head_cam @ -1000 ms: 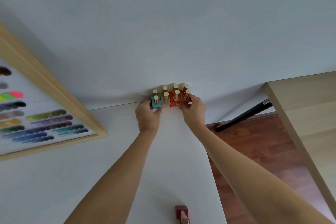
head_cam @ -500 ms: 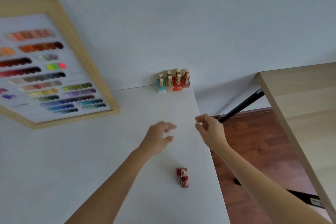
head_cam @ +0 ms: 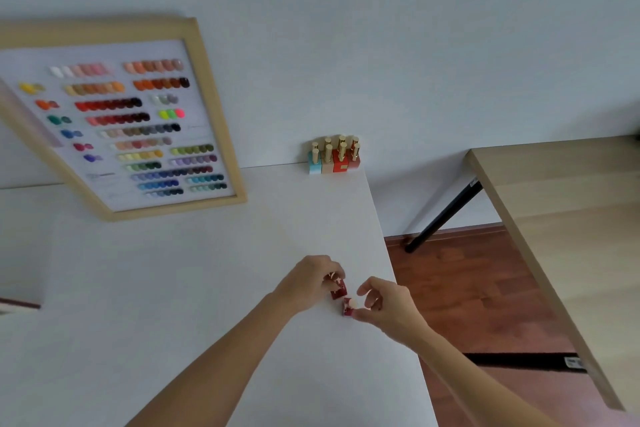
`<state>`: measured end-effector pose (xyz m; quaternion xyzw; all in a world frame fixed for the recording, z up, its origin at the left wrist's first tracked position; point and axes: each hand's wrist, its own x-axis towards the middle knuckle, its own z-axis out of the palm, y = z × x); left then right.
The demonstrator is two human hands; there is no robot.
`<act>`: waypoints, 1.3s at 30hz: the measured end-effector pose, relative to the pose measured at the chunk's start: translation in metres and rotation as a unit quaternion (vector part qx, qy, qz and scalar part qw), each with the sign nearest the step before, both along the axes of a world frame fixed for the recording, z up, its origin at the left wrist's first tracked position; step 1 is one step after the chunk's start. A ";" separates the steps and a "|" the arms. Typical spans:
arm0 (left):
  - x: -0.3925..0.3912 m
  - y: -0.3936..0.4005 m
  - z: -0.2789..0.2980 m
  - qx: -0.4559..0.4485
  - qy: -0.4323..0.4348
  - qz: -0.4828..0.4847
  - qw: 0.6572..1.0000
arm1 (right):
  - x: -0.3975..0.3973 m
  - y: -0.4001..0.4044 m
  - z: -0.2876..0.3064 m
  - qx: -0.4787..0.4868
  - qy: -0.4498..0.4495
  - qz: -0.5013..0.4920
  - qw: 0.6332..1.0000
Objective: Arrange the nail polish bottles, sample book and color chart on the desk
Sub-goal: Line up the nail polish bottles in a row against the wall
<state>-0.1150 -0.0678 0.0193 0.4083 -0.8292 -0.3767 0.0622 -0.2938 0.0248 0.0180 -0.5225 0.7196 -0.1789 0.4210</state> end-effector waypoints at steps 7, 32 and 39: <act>0.026 -0.008 0.010 -0.011 0.017 0.072 0.997 | 0.027 0.001 -0.004 -0.057 0.068 0.004 0.996; 0.014 -0.166 0.025 -0.109 0.016 0.196 0.974 | 0.029 -0.186 0.034 -0.179 0.081 0.016 0.980; 0.007 -0.219 0.007 -0.133 0.013 0.201 0.970 | 0.041 -0.244 0.017 -0.214 0.089 0.008 0.973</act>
